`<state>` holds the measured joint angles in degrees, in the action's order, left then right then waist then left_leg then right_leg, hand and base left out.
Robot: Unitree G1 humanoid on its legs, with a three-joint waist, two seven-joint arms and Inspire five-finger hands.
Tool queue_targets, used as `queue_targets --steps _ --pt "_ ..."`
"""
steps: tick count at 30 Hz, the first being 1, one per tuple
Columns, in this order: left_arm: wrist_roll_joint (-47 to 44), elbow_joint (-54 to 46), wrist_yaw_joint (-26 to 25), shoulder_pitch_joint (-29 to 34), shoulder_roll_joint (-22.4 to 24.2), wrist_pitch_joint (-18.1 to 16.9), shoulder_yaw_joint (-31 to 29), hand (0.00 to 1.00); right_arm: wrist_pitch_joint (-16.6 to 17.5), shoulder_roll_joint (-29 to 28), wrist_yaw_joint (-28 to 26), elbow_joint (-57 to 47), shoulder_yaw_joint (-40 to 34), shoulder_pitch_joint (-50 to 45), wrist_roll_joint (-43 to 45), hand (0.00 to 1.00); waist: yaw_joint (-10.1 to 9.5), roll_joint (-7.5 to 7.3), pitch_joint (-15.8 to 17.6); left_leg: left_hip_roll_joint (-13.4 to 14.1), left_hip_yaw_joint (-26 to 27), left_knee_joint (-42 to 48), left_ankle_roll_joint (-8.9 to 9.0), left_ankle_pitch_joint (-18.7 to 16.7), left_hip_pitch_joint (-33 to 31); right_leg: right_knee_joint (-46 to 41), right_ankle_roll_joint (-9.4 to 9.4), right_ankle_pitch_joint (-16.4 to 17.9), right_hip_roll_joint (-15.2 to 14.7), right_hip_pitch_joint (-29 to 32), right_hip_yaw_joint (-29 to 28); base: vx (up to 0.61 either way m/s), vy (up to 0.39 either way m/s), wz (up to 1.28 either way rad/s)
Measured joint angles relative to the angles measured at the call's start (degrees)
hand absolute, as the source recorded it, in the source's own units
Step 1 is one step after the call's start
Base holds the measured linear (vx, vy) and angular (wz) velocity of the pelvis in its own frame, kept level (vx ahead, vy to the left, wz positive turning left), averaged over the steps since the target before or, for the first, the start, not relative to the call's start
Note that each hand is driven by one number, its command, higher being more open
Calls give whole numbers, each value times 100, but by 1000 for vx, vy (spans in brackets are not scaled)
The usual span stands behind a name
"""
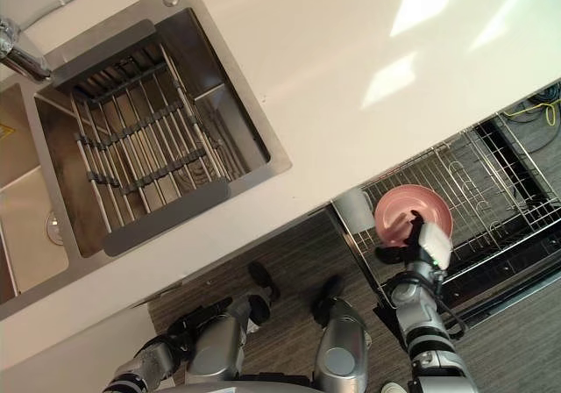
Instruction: Walk over to the sink, pick up the cup, carry it to the dishwasher, place the cup inside the dishwasher, then close the dishwasher door
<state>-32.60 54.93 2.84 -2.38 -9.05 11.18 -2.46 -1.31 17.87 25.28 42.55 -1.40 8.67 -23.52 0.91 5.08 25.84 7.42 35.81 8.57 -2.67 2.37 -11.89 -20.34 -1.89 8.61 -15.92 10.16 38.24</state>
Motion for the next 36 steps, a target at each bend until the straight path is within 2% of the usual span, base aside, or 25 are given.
queue_targets --steps 4,8,11,14,16,19,20,22,24,26,27,29,31,32,34,36 --pt "18 76 0 -1 135 -61 -180 100 350 -55 10 -302 -98 -396 608 100 17 -1 0 64 6 173 172 -109 33 -53 2 44 -14 -44 -44 11 -22 -6" --pt "264 113 0 0 141 -79 -221 100 850 -284 -224 -1065 -362 -948 838 100 94 -11 -5 83 89 176 205 -152 260 -59 -18 89 -7 -214 -107 24 -10 -11" --pt "432 153 -4 19 135 -49 -279 100 1221 -511 -227 -2121 -731 -1359 892 100 179 -42 -31 163 225 274 178 -282 472 -48 -31 112 54 -354 -252 19 -4 -27" --pt "472 140 -10 60 143 35 -377 100 1618 -810 186 -3077 -1718 -1460 1167 100 244 -136 -108 275 348 433 174 -419 647 8 -35 112 131 -514 -370 18 -10 -23" --pt "553 83 -47 228 115 97 -524 100 2033 -929 754 -3668 -2670 -1477 1426 100 316 -259 -250 377 417 569 195 -537 746 124 -55 99 227 -642 -438 34 -14 -21" --pt "557 77 -144 376 62 160 -634 100 2498 -931 1420 -3828 -3673 -1547 1729 100 364 -414 -465 432 567 576 254 -599 909 238 -70 87 308 -742 -565 56 -11 -26" --pt "554 73 -177 465 35 217 -669 100 2744 -948 1649 -3756 -4117 -1633 2045 100 455 -467 -543 443 619 560 268 -613 1006 308 -80 80 347 -823 -597 64 -16 -22" --pt "554 98 -200 520 24 248 -715 100 2923 -961 1698 -3478 -4461 -1707 2418 100 524 -491 -578 455 677 541 292 -630 1118 373 -90 72 384 -919 -638 44 -21 -18" --pt "556 125 -275 589 49 252 -714 100 3117 -997 1500 -2935 -4709 -1850 3177 100 588 -474 -703 459 732 511 316 -645 1179 419 -93 71 406 -951 -670 39 -25 -15" --pt "556 222 -297 611 99 235 -709 100 3210 -1298 898 -2225 -4888 -1896 4399 100 641 -414 -773 459 755 468 317 -645 1307 485 -95 70 436 -1088 -660 25 -33 -6" --pt "557 238 -308 615 113 229 -703 100 3211 -1414 754 -2103 -4882 -1937 4565 100 647 -388 -788 460 759 462 318 -644 1333 500 -96 71 443 -1114 -657 -17 -33 -4" --pt "555 321 -333 626 188 201 -662 100 3209 -1831 233 -1915 -4660 -2118 4781 100 657 -261 -868 461 767 418 322 -642 1350 519 -96 71 456 -1132 -650 -19 -13 0" --pt "559 365 -343 644 287 153 -596 100 3145 -2229 -645 -1832 -3999 -2298 5320 100 659 -143 -947 447 768 359 364 -615 1365 526 -101 68 458 -1138 -634 -43 -15 3" --pt "557 368 -342 657 306 137 -595 100 3109 -2237 -873 -1766 -3796 -2289 5496 100 658 -115 -965 445 766 352 368 -612 1371 529 -104 66 458 -1145 -630 -63 -12 6" --pt "553 398 -342 658 346 86 -494 100 2860 -2230 -1826 -1570 -3215 -2216 6231 100 584 -47 -1008 430 697 328 387 -596 1395 567 -115 59 456 -1237 -545 -64 -14 17" --pt "554 371 -338 642 345 78 -468 100 2717 -2214 -2378 -1424 -2952 -2112 6696 100 483 -62 -1022 383 612 231 388 -531 1404 606 -122 54 449 -1297 -447 -50 -18 28"
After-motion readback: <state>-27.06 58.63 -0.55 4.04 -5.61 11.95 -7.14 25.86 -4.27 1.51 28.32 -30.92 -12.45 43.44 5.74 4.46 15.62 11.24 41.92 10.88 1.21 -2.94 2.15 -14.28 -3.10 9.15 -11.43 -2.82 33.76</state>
